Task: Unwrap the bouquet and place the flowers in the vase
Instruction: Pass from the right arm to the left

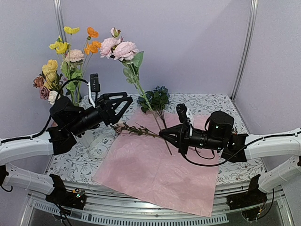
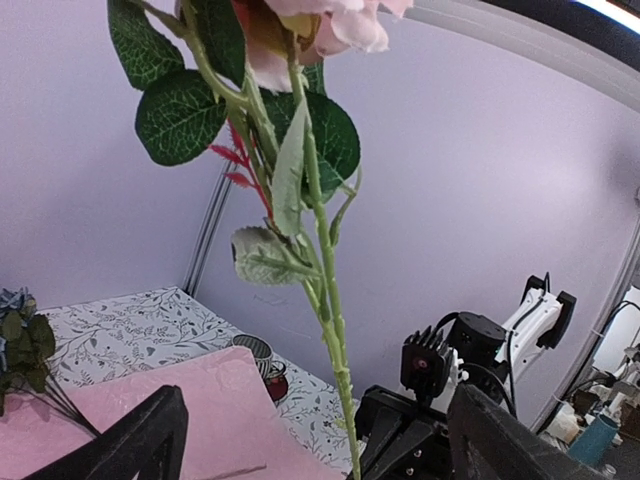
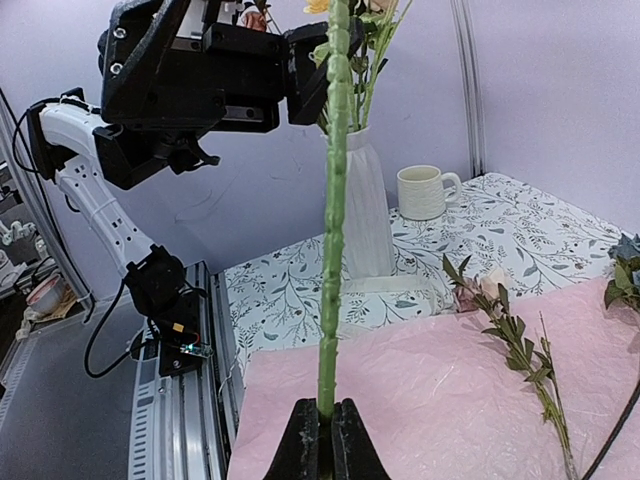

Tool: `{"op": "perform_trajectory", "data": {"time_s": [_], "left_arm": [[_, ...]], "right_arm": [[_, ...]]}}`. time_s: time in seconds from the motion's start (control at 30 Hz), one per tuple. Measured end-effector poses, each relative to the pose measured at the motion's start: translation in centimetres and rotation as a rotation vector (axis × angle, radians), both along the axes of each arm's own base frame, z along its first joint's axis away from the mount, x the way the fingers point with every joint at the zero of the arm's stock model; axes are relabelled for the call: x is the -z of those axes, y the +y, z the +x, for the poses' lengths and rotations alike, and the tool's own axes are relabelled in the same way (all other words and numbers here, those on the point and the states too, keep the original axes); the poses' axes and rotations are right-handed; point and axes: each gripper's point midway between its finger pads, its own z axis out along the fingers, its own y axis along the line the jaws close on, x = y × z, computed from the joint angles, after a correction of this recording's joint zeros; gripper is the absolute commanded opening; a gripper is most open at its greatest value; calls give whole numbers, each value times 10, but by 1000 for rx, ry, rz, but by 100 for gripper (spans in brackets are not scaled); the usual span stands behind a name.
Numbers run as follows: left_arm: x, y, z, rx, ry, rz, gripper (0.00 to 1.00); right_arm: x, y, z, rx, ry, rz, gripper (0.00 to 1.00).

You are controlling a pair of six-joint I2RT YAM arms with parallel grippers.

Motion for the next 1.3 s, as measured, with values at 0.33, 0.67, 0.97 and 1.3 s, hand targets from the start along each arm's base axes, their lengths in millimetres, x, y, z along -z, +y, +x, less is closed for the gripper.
{"op": "perform_trajectory", "data": {"time_s": [0.33,0.67,0.97,1.3], "left_arm": [[4,-6,1,22,6,0,66],[16,-16,-2,76,21,28,58],[16,-20,-4,102,22,31,47],[13,-21,-7,117,13,31,10]], "right_arm": [[2,16,-6,-25,-16,-11,3],[1,26,-9,-43,-26,-16,3],[4,30,-10,-50,-26,-25,3],[11,34,-11,-52,-20,-42,14]]}}
